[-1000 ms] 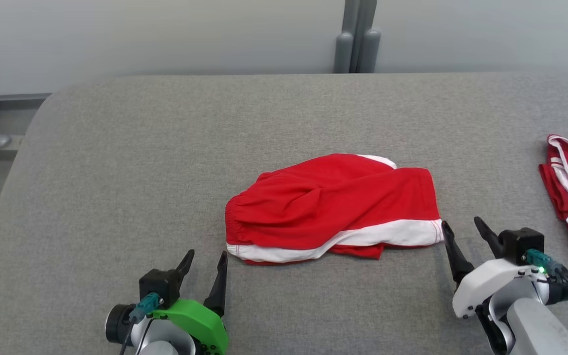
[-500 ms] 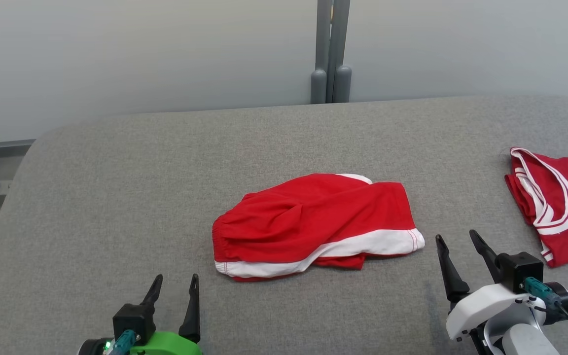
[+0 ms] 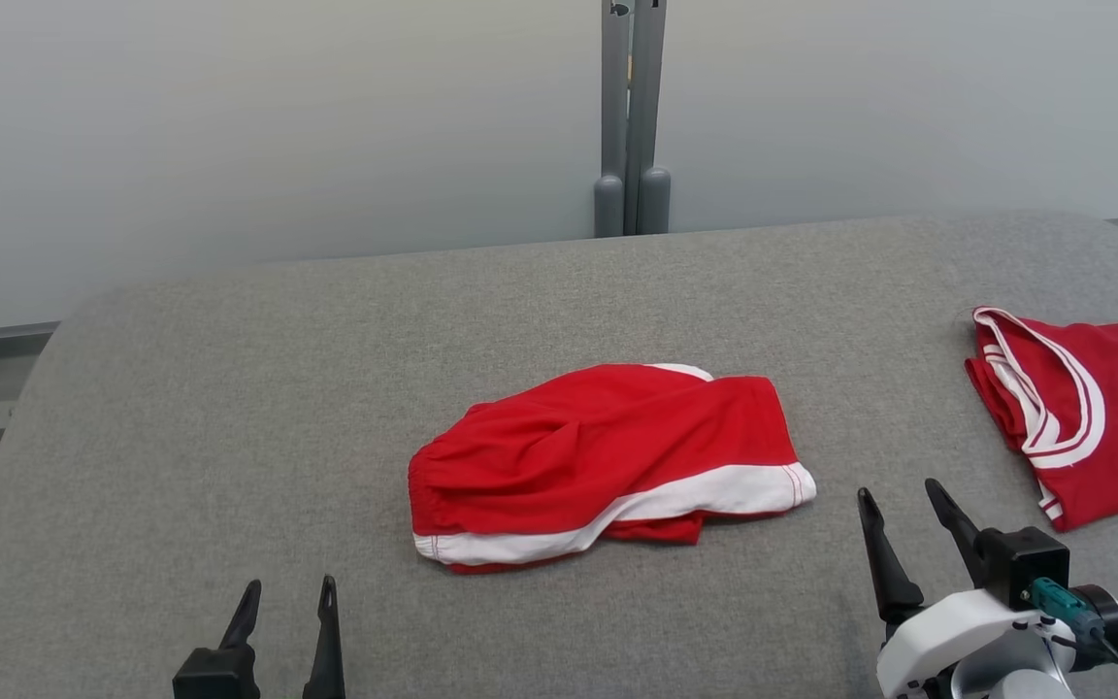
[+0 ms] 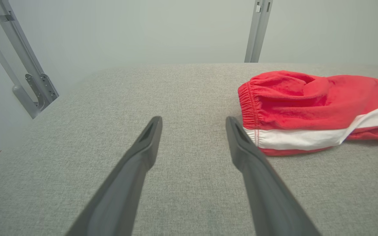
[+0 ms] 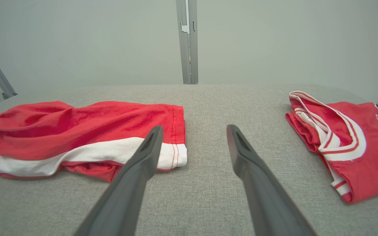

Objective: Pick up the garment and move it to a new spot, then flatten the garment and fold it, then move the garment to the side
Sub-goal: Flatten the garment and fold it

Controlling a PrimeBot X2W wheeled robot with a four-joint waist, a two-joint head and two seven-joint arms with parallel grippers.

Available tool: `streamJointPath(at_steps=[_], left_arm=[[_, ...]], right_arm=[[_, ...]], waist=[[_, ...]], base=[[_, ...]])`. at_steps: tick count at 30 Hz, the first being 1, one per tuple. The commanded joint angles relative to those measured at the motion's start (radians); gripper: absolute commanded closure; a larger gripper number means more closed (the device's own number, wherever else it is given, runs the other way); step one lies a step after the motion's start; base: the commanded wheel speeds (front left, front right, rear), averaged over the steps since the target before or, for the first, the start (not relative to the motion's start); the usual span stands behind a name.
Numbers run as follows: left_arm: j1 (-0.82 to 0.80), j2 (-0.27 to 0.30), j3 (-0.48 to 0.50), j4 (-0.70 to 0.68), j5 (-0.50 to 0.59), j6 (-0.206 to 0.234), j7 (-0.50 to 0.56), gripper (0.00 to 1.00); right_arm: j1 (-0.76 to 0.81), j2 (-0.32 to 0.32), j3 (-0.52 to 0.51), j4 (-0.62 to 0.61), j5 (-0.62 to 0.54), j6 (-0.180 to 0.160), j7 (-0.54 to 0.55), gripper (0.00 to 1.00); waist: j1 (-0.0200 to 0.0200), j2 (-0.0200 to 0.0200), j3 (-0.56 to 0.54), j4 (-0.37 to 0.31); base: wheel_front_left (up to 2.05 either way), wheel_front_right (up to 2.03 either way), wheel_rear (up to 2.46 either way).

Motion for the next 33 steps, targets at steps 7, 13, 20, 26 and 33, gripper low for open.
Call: streamJointPath(at_steps=[7,13,20,26,33], left_arm=[[0.033,0.001,0.019,-0.019,0.026,0.005,-0.002,0.00],[0.035,0.000,0.023,-0.019,0.035,0.006,-0.002,0.00],[0.013,-0.001,0.003,-0.009,0.017,-0.008,-0.002,0.00],[-0.040,-0.001,-0.047,0.039,-0.031,-0.039,-0.002,0.00],[-0.133,0.000,-0.082,0.089,-0.089,-0.073,-0.002,0.00]], right_arm=[[0.033,0.009,-0.017,-0.007,-0.007,-0.002,-0.002,0.00],[0.028,0.012,-0.014,-0.003,-0.012,-0.002,-0.002,0.00],[0.004,0.009,0.001,0.018,-0.001,-0.002,-0.002,0.00],[-0.038,0.006,0.023,0.038,0.010,-0.002,-0.002,0.00],[-0.098,0.001,0.038,0.025,0.016,-0.002,-0.002,0.00]], waist=[[0.0000,0.0000,-0.010,-0.005],[0.0000,0.0000,-0.003,-0.008],[0.0000,0.0000,0.024,-0.011],[0.0000,0.0000,0.087,-0.015],[0.0000,0.0000,0.190,-0.023]], base=[[0.00,0.00,0.00],[0.00,0.00,0.00],[0.00,0.00,0.00],[0.00,0.00,0.00],[0.00,0.00,0.00]])
